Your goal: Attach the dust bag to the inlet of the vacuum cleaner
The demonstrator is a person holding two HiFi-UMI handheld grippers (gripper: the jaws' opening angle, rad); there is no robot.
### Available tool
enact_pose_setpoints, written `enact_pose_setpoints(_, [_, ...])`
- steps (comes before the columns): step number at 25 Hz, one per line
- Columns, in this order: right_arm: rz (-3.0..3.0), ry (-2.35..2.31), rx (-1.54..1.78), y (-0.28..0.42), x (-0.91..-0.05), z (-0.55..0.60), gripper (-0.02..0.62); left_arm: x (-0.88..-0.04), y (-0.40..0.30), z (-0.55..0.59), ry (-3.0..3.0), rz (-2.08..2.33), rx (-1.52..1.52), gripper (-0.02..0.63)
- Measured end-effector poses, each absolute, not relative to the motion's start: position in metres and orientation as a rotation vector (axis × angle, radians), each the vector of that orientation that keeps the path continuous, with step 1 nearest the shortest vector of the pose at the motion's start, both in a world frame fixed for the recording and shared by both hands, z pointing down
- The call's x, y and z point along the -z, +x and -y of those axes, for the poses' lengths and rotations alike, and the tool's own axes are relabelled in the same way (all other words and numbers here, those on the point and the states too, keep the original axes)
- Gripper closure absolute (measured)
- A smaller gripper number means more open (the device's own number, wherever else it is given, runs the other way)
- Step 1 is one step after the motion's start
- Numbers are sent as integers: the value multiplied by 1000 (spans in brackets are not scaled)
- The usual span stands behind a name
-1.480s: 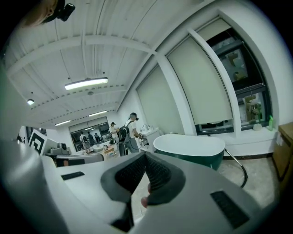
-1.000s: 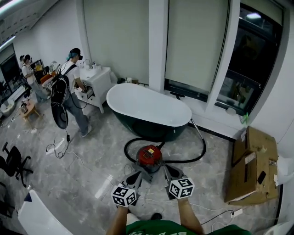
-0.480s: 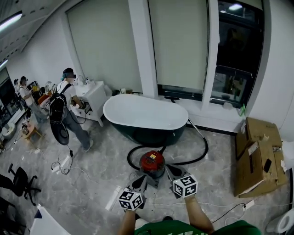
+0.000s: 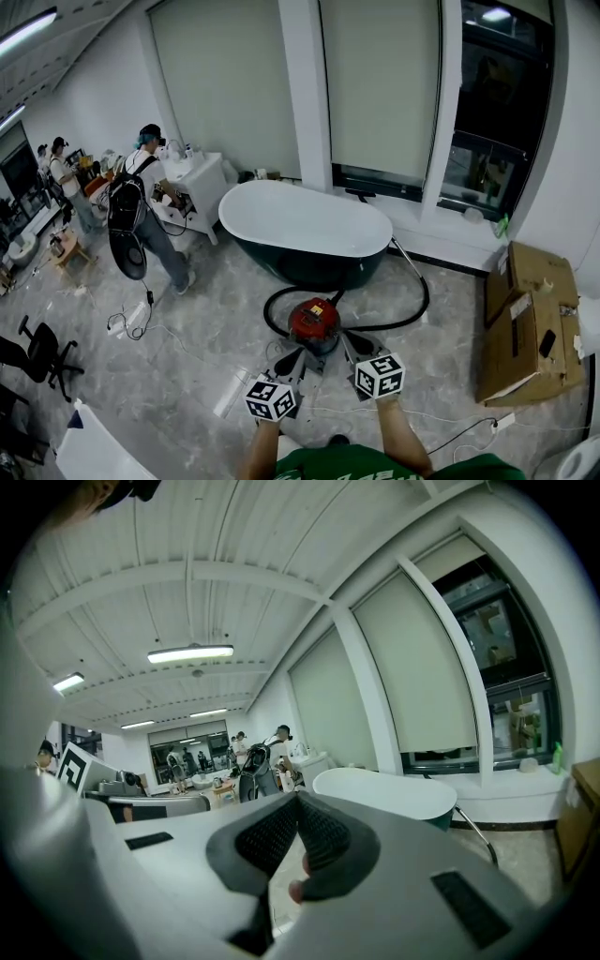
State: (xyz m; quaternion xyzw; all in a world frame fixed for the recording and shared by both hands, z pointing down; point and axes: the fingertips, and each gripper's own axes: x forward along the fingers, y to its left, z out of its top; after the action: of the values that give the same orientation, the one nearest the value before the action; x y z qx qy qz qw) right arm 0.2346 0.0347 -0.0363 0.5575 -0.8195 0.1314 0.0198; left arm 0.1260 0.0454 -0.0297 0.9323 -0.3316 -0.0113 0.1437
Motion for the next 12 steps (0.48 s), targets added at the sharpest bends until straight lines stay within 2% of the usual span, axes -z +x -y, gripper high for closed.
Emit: enact_pose_setpoints(12, [2544,1707,-389,223,33,-26,588,32,110,-40,2666,994,74,603])
